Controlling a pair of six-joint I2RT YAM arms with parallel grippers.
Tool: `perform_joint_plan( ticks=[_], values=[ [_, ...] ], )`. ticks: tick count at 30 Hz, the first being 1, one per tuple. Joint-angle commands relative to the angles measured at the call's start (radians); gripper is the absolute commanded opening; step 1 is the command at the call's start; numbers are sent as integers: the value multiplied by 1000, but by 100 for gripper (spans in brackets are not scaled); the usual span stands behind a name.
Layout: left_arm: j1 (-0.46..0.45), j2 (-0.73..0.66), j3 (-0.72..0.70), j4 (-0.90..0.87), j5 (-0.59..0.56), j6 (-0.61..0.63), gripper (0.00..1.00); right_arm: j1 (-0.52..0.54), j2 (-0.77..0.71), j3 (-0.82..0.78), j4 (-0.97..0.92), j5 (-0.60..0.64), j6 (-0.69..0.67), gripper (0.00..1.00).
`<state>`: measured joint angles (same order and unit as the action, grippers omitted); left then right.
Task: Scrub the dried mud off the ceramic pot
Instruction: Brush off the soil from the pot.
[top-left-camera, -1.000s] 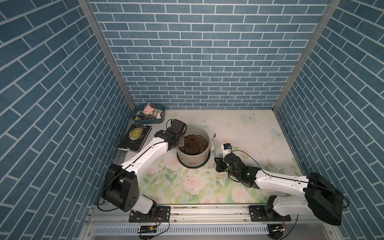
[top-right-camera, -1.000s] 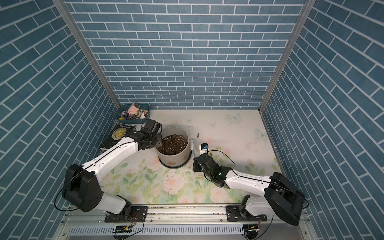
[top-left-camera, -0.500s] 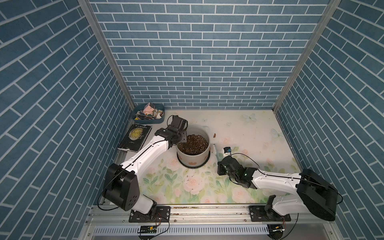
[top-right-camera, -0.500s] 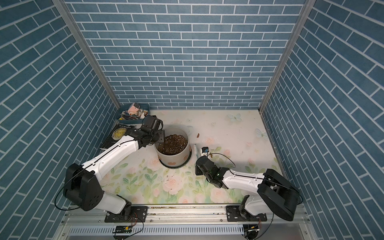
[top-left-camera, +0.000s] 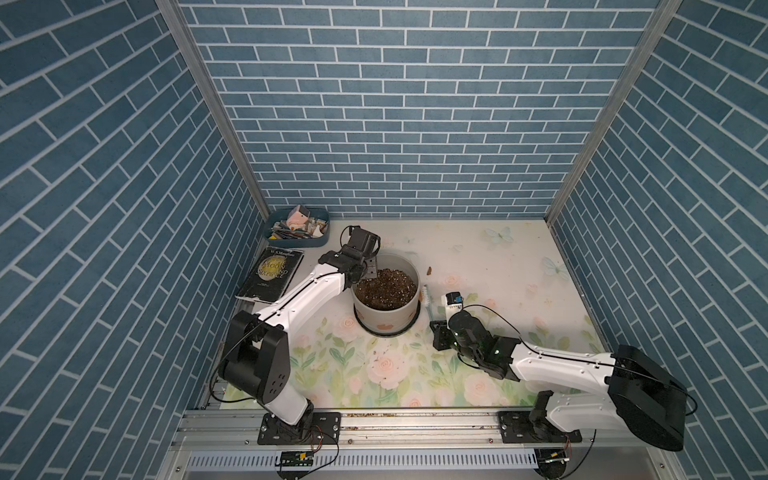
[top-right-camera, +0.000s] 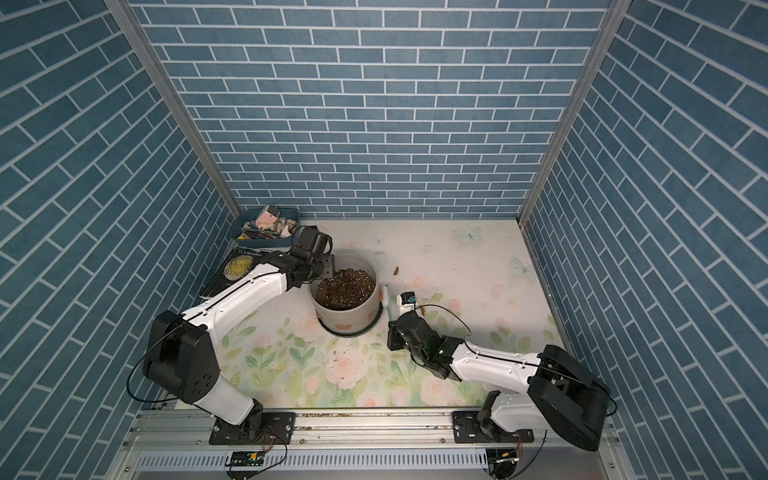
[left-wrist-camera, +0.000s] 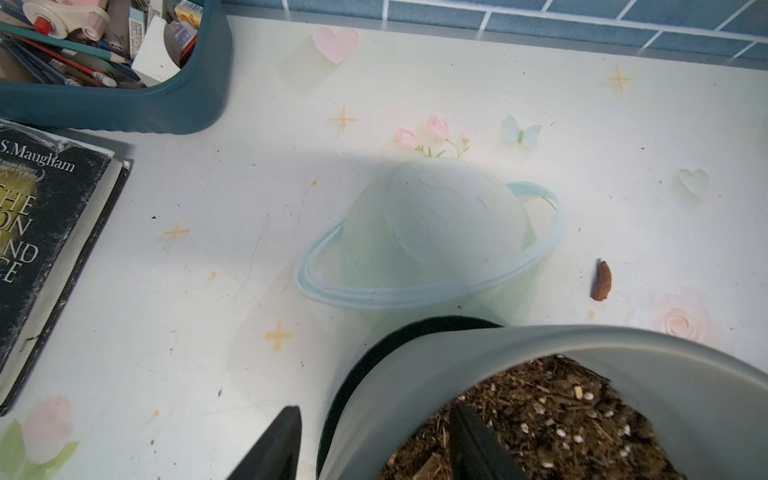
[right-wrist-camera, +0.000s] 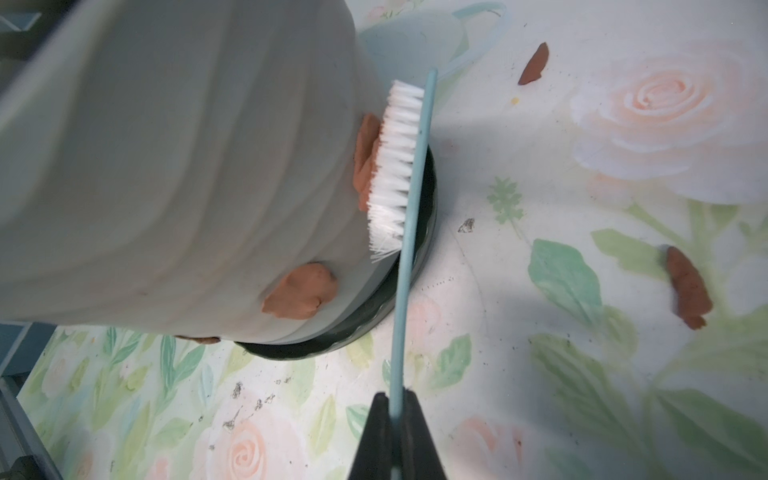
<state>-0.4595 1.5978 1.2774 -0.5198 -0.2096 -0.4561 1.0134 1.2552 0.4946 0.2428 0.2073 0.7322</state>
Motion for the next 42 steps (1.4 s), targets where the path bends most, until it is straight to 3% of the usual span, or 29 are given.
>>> perform_joint_plan(
  ticks=[1, 10, 15, 19, 24, 28, 36, 39, 42],
  values=[
    [2, -7, -16, -2, -13, 4, 59, 7, -60, -13, 32, 4, -31, 0],
    [11, -11, -32, -1, -26, 4, 49, 7, -136, -28, -109, 87, -34, 0],
    [16, -14, -48, 3, -22, 1, 34, 7, -167, -27, -240, 160, -23, 0],
    [18, -17, -52, 4, -22, -3, 19, 7, -43, 21, -377, 177, -30, 0],
    [22, -16, -54, 0, -20, -4, 8, 8, 136, 38, -441, 197, -17, 0],
    [26, -17, -56, -6, -23, 0, 1, 14, 147, 77, -554, 292, 1, 0],
    [26, -57, -61, -28, -18, -1, 0, 78, -162, 89, -492, 304, -61, 0],
    [25, -75, -69, -30, -5, -6, 0, 77, -190, 93, -481, 309, -59, 0],
    [25, -92, -67, -28, 22, -10, 0, 77, -112, 113, -446, 291, -59, 0]
  ],
)
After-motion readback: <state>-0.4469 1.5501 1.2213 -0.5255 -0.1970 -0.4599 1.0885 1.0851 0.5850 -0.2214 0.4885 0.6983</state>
